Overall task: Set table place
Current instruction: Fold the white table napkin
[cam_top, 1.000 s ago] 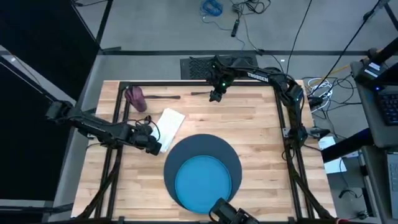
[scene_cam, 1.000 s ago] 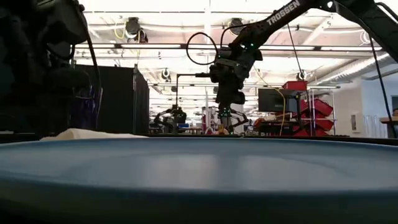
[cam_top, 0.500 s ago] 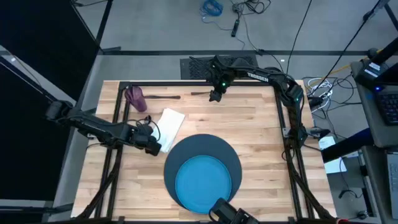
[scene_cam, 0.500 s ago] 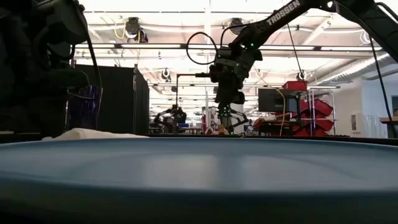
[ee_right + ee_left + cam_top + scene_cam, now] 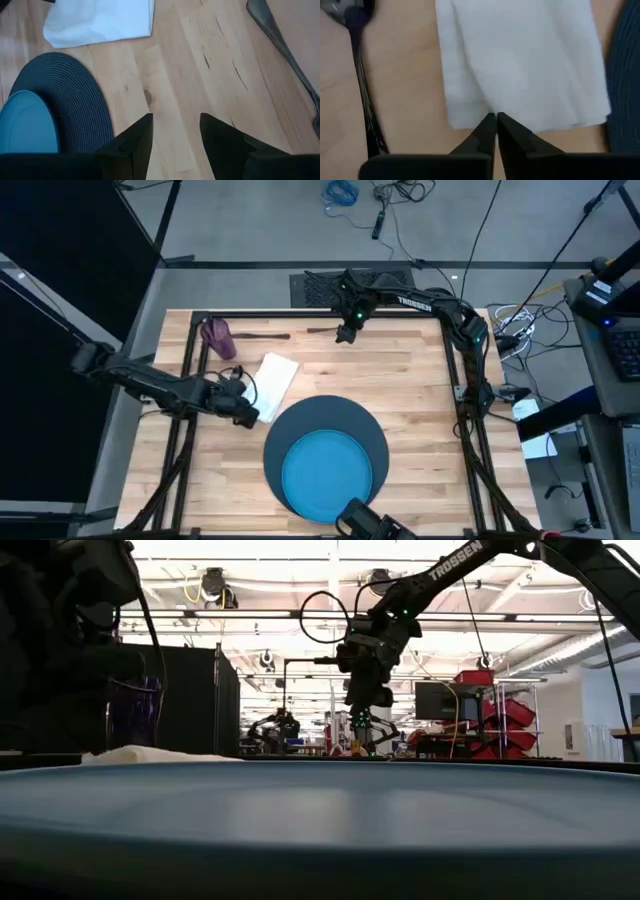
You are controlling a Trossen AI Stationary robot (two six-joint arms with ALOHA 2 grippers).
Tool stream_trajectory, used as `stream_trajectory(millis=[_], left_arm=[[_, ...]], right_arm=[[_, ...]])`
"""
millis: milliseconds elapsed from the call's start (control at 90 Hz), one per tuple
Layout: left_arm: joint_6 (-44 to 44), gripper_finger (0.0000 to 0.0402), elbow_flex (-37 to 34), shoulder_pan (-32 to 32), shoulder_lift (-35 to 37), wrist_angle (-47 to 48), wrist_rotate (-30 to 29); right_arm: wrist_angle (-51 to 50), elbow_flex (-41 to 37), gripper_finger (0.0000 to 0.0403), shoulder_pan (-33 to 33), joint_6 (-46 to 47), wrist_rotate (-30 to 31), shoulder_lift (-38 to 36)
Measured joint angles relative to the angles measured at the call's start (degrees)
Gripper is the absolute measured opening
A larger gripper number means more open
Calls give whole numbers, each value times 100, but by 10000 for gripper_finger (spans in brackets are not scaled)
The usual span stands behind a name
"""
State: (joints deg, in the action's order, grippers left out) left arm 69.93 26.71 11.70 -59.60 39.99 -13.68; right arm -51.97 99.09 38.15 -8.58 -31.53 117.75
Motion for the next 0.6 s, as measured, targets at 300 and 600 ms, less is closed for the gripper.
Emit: stream_trajectory(millis=[300,600], left_arm=[[11,0,212,0,352,763,-334],[20,0,204,0,207,903,-166]], right_arm=[[125,0,148,0,68,1,0],[123,0,148,-2,68,0,0]])
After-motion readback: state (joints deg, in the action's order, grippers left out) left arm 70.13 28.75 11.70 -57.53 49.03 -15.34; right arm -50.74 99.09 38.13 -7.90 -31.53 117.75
